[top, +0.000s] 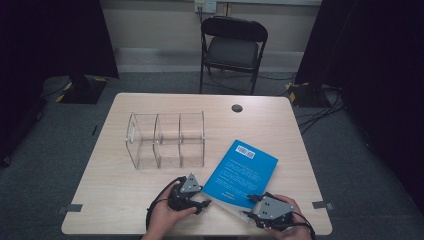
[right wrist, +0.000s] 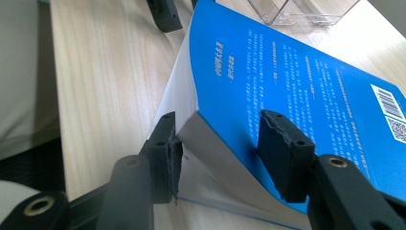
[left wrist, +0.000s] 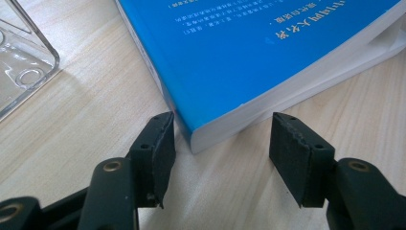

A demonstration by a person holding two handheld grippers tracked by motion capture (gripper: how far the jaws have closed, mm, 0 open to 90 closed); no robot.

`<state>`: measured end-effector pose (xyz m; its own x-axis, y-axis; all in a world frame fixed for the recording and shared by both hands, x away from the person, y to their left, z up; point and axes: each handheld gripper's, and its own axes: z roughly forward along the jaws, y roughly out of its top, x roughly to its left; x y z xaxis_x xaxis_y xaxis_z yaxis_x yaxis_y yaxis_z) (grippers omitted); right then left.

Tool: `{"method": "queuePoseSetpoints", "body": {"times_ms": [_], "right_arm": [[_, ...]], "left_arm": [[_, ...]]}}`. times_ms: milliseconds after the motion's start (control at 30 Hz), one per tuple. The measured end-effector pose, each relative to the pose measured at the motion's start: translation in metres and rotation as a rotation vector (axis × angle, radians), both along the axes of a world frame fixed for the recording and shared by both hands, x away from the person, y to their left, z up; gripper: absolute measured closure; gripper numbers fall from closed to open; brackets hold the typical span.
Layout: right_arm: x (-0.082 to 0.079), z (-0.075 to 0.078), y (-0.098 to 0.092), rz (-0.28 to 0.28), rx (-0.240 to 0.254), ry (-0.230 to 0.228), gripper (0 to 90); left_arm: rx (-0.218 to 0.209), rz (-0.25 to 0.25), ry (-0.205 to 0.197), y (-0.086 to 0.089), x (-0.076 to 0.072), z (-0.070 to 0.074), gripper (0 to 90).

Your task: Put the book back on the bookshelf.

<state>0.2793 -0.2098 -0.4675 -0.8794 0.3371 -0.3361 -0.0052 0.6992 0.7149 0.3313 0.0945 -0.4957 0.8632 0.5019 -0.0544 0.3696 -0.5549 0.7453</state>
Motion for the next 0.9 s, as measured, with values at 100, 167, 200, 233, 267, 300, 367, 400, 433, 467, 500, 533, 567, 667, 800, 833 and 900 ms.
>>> {"method": "queuePoseSetpoints", "body": {"times_ms": [100, 167, 200, 233, 267, 300, 367, 400, 433, 467, 500, 533, 567, 667, 800, 833, 900], "right_arm": [[0.0, 0.0, -0.001, 0.005, -0.002, 0.01, 51.7], [0.0, 0.0, -0.001, 0.008, -0.014, 0.01, 51.8], [0.0, 0.0, 0.0, 0.005, -0.017, 0.013, 52.3], [0.0, 0.001, 0.0, -0.002, -0.014, 0.013, 54.0], [0.0, 0.002, 0.0, -0.012, -0.006, 0.018, 56.3], [0.0, 0.002, 0.0, -0.012, -0.006, 0.018, 56.3], [-0.001, 0.002, 0.0, -0.02, -0.005, 0.019, 58.1], [0.0, 0.003, -0.001, -0.029, 0.014, 0.034, 60.4], [0.0, 0.003, -0.001, -0.029, 0.014, 0.034, 60.4], [0.001, 0.004, -0.002, -0.04, 0.037, 0.05, 61.6], [0.001, 0.004, -0.002, -0.04, 0.037, 0.05, 61.6], [0.001, 0.005, -0.003, -0.047, 0.043, 0.057, 62.0], [0.002, 0.006, -0.003, -0.054, 0.053, 0.066, 62.3], [0.005, 0.008, -0.005, -0.079, 0.089, 0.109, 63.2], [0.007, 0.013, -0.006, -0.083, 0.11, 0.126, 63.8], [0.01, 0.017, -0.008, -0.087, 0.134, 0.141, 64.0], [0.011, 0.019, -0.009, -0.084, 0.137, 0.146, 64.1]], "left_arm": [[-0.007, -0.003, -0.005, 0.0, 0.0, -0.001, 42.0], [-0.006, -0.006, -0.005, 0.0, 0.0, -0.001, 41.9], [-0.003, -0.006, -0.008, -0.001, 0.0, -0.001, 41.8], [-0.005, -0.004, -0.008, -0.001, 0.0, -0.001, 41.8], [-0.006, -0.003, -0.007, -0.001, 0.0, -0.001, 41.4], [-0.006, -0.003, -0.007, -0.001, 0.0, -0.001, 41.1], [-0.008, -0.002, -0.006, -0.001, -0.001, -0.001, 40.9], [-0.011, -0.002, -0.004, -0.001, -0.001, -0.001, 40.2], [-0.011, -0.002, -0.004, -0.001, -0.001, -0.001, 39.9], [-0.007, -0.003, -0.005, -0.001, -0.001, -0.001, 39.7], [-0.007, -0.003, -0.005, -0.001, -0.001, -0.001, 39.6], [0.007, -0.002, -0.001, 0.0, -0.001, 0.0, 39.6], [0.003, 0.0, -0.001, 0.0, -0.002, 0.0, 39.6], [0.005, -0.001, -0.006, 0.003, -0.001, 0.0, 39.6], [0.013, -0.013, -0.025, 0.005, -0.001, -0.002, 35.5], [0.016, -0.019, -0.022, 0.005, -0.001, -0.002, 32.1], [0.007, -0.026, -0.019, 0.005, -0.002, -0.002, 28.7]]}}
